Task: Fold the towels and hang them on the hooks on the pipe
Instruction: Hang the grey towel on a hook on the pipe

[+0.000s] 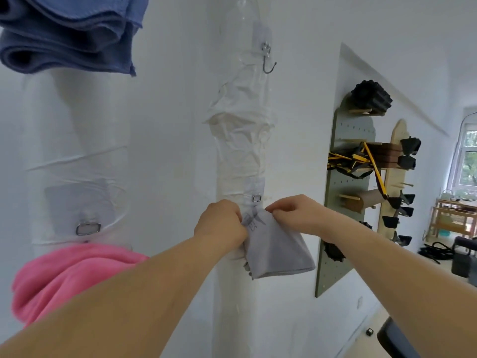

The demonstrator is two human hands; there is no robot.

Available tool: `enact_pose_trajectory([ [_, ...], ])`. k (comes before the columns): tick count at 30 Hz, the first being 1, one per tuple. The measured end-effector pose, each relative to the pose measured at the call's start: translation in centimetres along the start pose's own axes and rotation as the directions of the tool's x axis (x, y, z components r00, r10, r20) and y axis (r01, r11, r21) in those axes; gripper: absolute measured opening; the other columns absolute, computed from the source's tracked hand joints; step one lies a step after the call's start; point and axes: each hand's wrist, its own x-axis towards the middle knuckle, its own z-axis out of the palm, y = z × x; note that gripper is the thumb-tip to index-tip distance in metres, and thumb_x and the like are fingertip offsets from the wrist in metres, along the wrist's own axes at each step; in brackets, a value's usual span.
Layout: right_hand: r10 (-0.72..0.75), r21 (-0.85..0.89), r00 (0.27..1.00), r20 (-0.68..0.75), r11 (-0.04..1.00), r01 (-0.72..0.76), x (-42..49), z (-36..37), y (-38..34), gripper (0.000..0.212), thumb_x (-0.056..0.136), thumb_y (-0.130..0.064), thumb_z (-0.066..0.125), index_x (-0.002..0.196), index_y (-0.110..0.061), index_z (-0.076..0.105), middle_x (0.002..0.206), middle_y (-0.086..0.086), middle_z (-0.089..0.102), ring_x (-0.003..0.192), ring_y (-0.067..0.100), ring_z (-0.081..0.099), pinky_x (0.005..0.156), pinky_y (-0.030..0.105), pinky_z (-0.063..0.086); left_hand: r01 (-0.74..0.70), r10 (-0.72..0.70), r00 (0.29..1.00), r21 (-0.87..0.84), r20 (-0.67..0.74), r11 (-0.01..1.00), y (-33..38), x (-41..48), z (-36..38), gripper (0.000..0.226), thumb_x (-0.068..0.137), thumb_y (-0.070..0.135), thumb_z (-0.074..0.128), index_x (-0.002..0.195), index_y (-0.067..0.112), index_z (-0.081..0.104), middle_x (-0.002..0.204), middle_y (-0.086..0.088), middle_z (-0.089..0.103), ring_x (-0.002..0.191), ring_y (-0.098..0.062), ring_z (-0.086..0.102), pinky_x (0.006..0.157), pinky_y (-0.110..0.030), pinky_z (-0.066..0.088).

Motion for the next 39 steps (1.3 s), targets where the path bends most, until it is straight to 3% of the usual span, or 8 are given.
enact_pose_trajectory([
  [8,-0.021,-0.208,0.996,0.083,0.977,0.038,0.4,0.2,-0.4,0.037,0.094,-0.056,0.06,0.127,-0.039,0.062,0.112,-0.004,0.073,0.101,0.017,0.07,0.095,0.035,0.055,-0.401,0.406,0.914,0.208,0.019,0.892,1.4,0.0,-1.4,0.015,0.094,0.018,0.052,0.098,0.018,0.066,0.105,-0.002,0.059,0.098,-0.023,0.059,0.082,-0.039,0.052],
  [10,-0.024,-0.255,0.996,0.09,0.966,0.046,0.7,0.1,-0.3,0.036,0.094,-0.059,0.058,0.125,-0.041,0.063,0.109,-0.005,0.071,0.098,0.016,0.068,0.089,0.031,0.053,-0.436,0.433,0.899,0.22,0.064,0.873,1.4,-0.4,-1.0,0.021,0.098,0.028,0.048,0.092,0.02,0.066,0.099,0.0,0.064,0.097,-0.023,0.062,0.08,-0.037,0.051],
  [13,-0.057,-0.265,0.996,0.066,0.962,0.073,0.9,0.5,0.2,0.026,0.093,-0.059,0.059,0.112,-0.042,0.066,0.095,-0.01,0.068,0.086,0.01,0.065,0.071,0.024,0.045,-0.489,0.478,0.87,0.318,0.118,0.812,0.6,-1.1,0.2,0.029,0.103,0.034,0.044,0.109,0.018,0.068,0.114,0.001,0.06,0.103,-0.021,0.059,0.085,-0.039,0.052],
  [17,-0.105,-0.142,0.994,0.021,0.984,0.106,0.6,1.2,1.0,0.015,0.094,-0.056,0.061,0.1,-0.045,0.069,0.093,-0.014,0.072,0.086,0.004,0.067,0.073,0.021,0.048,-0.434,0.449,0.893,0.313,0.027,0.845,0.6,-1.5,1.4,0.027,0.104,0.028,0.044,0.118,0.019,0.065,0.122,0.001,0.056,0.111,-0.02,0.056,0.085,-0.037,0.051],
  [23,0.007,0.209,0.989,0.146,0.977,-0.038,-0.9,0.5,2.0,0.025,0.103,-0.034,0.057,0.124,-0.039,0.07,0.113,-0.015,0.077,0.111,0.009,0.07,0.101,0.032,0.055,-0.343,0.378,0.922,0.272,-0.087,0.899,1.0,-1.9,2.2,0.02,0.102,0.023,0.045,0.103,0.023,0.065,0.11,0.003,0.062,0.108,-0.019,0.056,0.077,-0.033,0.046],
  [27,-0.036,0.197,0.996,0.08,0.98,0.02,-1.0,0.7,2.3,0.02,0.103,-0.031,0.058,0.118,-0.041,0.067,0.102,-0.006,0.08,0.102,0.015,0.074,0.091,0.031,0.058,-0.346,0.357,0.925,0.097,-0.132,0.933,0.2,-2.5,3.1,0.017,0.098,0.022,0.048,0.082,0.025,0.051,0.084,0.008,0.06,0.08,-0.018,0.057,0.067,-0.031,0.042],
  [33,-0.089,0.155,0.994,-0.068,0.983,0.098,-0.4,2.6,3.1,0.02,0.102,-0.031,0.061,0.116,-0.042,0.069,0.102,-0.014,0.08,0.098,0.006,0.074,0.095,0.036,0.059,-0.388,0.394,0.897,0.068,-0.202,0.919,-0.5,-2.6,4.4,0.02,0.105,0.025,0.044,0.098,0.023,0.064,0.09,0.005,0.067,0.079,-0.017,0.053,0.073,-0.033,0.047],
  [39,-0.094,0.123,0.99,-0.108,0.987,0.107,-0.5,4.1,3.4,0.027,0.106,-0.028,0.05,0.116,-0.049,0.064,0.105,-0.012,0.077,0.101,0.008,0.07,0.092,0.031,0.056,-0.291,0.31,0.941,0.144,-0.137,0.946,0.1,-2.9,4.8,0.027,0.106,0.036,0.033,0.123,0.028,0.053,0.088,0.002,0.046,0.082,-0.021,0.051,0.067,-0.031,0.041],
])
